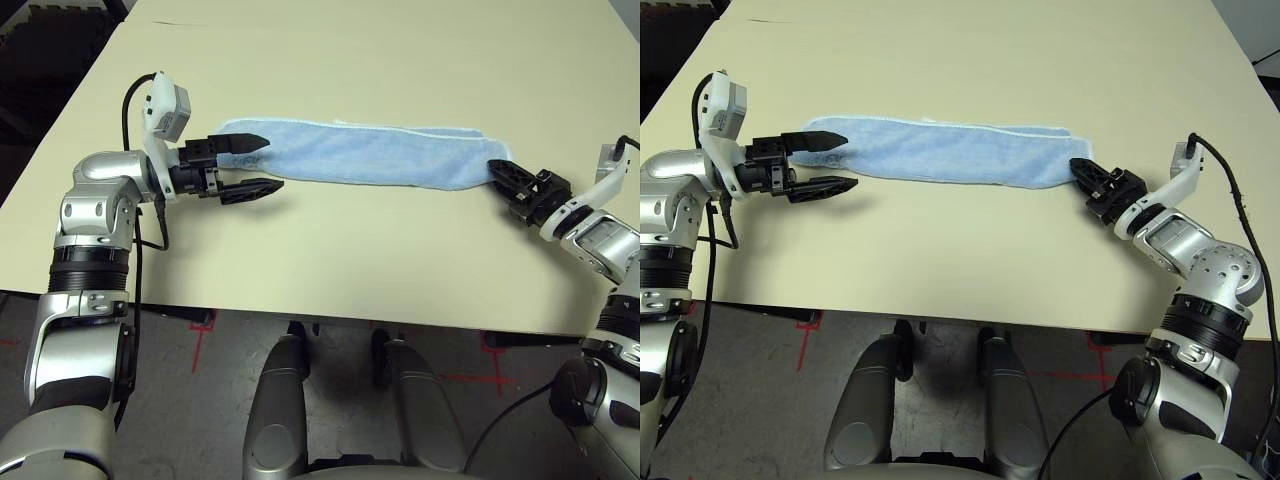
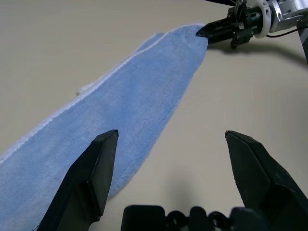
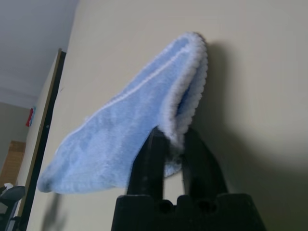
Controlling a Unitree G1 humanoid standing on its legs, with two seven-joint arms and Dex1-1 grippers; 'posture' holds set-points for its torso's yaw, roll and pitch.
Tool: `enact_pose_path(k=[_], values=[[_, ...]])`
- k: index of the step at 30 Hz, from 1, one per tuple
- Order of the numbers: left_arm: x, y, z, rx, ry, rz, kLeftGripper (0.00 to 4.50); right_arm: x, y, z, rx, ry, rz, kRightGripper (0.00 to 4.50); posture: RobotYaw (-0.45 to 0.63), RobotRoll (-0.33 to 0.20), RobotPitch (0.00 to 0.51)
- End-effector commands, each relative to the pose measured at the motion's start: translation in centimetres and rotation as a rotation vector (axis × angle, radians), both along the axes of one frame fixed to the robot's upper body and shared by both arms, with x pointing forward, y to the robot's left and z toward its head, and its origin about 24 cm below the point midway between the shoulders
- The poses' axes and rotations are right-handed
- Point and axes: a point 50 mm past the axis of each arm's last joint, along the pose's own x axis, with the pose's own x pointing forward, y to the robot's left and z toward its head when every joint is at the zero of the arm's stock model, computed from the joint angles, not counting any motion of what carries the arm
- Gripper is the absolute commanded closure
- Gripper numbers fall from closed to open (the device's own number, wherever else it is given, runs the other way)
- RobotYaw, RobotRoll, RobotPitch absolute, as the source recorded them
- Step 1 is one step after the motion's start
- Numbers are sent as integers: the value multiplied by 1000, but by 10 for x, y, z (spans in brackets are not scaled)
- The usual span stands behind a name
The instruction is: Fold the towel and set it aside.
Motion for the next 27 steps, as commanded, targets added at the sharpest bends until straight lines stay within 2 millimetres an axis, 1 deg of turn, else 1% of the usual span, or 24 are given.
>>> enact_pose_path(k=[1, 6, 11, 20, 27], values=[[-3, 3, -6, 31, 20, -7, 0, -5, -7, -11, -14, 48, -42, 4453, 12, 0, 299], [-3, 3, -5, 32, 21, -12, 0, -9, -14, -12, -32, 52, -76, 4453, 12, 0, 299], [-3, 2, -4, 26, 21, -15, 0, -15, -32, -8, -62, 39, -138, 4453, 10, 0, 291], [-1, 1, -3, 19, 12, -14, 0, -27, -58, -1, -103, 29, -202, 4453, -2, 0, 288], [2, 1, -3, 29, -37, -3, 0, -37, -81, 4, -138, 24, -258, 4453, -9, 0, 290]])
